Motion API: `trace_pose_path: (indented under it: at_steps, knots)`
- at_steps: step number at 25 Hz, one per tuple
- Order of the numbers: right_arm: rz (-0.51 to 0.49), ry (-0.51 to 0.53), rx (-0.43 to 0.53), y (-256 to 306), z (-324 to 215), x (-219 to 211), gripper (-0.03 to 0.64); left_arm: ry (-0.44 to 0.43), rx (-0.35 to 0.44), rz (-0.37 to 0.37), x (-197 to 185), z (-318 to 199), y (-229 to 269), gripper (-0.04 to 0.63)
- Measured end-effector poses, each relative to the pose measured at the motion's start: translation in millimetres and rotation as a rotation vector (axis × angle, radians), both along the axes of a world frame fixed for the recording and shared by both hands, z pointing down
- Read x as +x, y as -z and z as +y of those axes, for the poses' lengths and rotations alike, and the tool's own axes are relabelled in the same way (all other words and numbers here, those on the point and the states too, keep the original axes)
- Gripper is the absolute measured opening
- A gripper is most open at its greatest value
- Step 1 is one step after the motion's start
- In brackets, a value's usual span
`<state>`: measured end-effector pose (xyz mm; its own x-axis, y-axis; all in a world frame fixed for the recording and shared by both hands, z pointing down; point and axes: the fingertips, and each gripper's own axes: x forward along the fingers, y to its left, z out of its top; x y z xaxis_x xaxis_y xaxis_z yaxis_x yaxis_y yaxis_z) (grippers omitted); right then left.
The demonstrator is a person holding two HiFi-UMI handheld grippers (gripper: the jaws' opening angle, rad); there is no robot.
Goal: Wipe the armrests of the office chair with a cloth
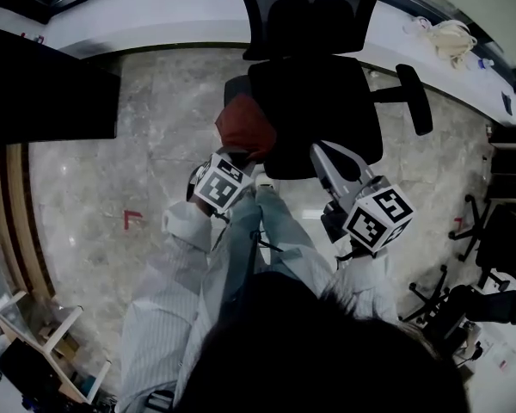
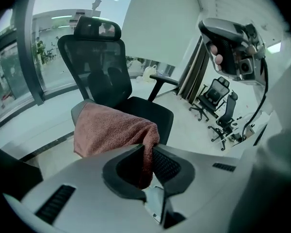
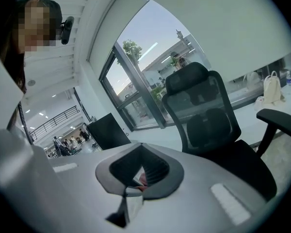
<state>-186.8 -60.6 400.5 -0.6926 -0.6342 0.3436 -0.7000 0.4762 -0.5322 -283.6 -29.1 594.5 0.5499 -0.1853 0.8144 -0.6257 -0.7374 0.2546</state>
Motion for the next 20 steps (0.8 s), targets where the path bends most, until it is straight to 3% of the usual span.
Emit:
trace_pose_path:
  at_steps: [5,7,13,20]
  knots:
    - [-0.007,-0.006,0.002,3.7,0.4,-0.9,0.002,-0.07,-0.109,0.014,3.8,34.8,-2.7,0.031]
    - [-0.009,-0.013,0.002,4.7,-0.6,-2.4,0.002,-0.073,-0.095,0.011,3.4,38.0,-4.7,0.031]
    - [-0.004,-0.025,-0.014,-0.7,-5.7,0.4,0.002,-0.015,-0.054,0.075,6.1,16.7,3.7,0.031]
    - [0.022,-0.061,-0.054,-17.5,-8.6,10.1,0.002,0.126,-0.046,0.106,-9.0,-60.6,-8.0,0.031]
